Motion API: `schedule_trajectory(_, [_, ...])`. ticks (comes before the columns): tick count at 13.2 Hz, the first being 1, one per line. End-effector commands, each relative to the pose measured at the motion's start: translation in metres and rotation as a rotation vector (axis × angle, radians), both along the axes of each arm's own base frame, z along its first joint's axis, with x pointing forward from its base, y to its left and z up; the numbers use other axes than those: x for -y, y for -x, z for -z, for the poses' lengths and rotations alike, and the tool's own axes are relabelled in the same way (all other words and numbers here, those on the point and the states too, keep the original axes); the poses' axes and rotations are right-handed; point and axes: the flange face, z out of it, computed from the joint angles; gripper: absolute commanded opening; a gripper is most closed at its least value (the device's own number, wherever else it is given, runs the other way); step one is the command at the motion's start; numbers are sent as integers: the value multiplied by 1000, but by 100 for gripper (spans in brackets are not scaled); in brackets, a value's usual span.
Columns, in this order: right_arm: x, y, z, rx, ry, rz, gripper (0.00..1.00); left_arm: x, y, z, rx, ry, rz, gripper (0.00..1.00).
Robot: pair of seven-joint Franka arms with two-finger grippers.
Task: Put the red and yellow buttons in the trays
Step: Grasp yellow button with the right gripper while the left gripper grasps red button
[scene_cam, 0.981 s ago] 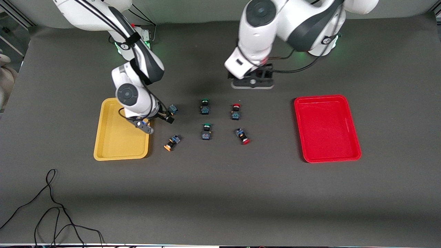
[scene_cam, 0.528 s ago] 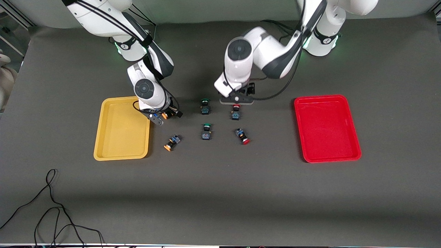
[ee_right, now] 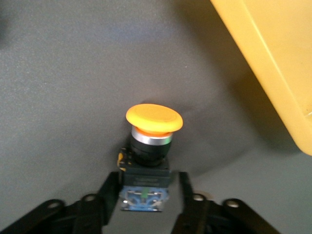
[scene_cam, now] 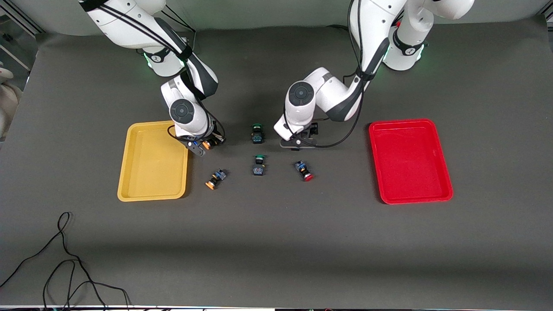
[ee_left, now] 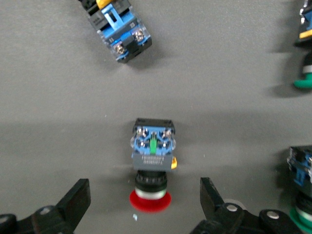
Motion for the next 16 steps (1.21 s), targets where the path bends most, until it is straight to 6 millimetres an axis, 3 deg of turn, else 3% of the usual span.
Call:
schedule_trajectory(1, [-1, -6, -21, 50, 0, 14, 5, 0, 0, 9, 16, -12, -5, 100])
schedule_trajectory(3, [-2, -14, -56, 86, -1, 13, 5, -3, -6, 16, 32, -17, 5, 99])
schedule_trajectory(4, [0, -21, -86, 75, 19, 13, 5, -2, -5, 20, 31, -18, 6, 92])
schedule_trajectory(6, [25, -37, -146, 51, 51, 14, 5, -2, -6, 20, 31, -18, -5, 54])
schedule_trajectory(7, [51, -44, -166, 53, 49, -1, 5, -2, -6, 20, 31, -19, -25, 31])
schedule_trajectory(8, [83, -50, -176, 50, 42, -18, 5, -2, -8, 18, 33, -18, -33, 15])
schedule_trajectory(9, [124, -58, -179, 35, 18, -15, 5, -1, -11, 16, 32, -19, -44, 7])
schedule_trajectory(10, [159, -60, -173, 14, 2, -23, 5, -4, -16, 12, 34, -18, -57, 5])
schedule_trajectory(12, [202, -53, -138, -6, -17, -26, 5, -20, -36, -16, 46, -11, -93, 5])
schedule_trajectory(14, [215, -34, -92, 18, -21, -44, 5, -49, -54, -60, 32, -34, -128, 5])
schedule_trajectory(16, [228, -29, -53, 14, -17, -37, 5, -103, -77, -92, 37, -34, -187, 3])
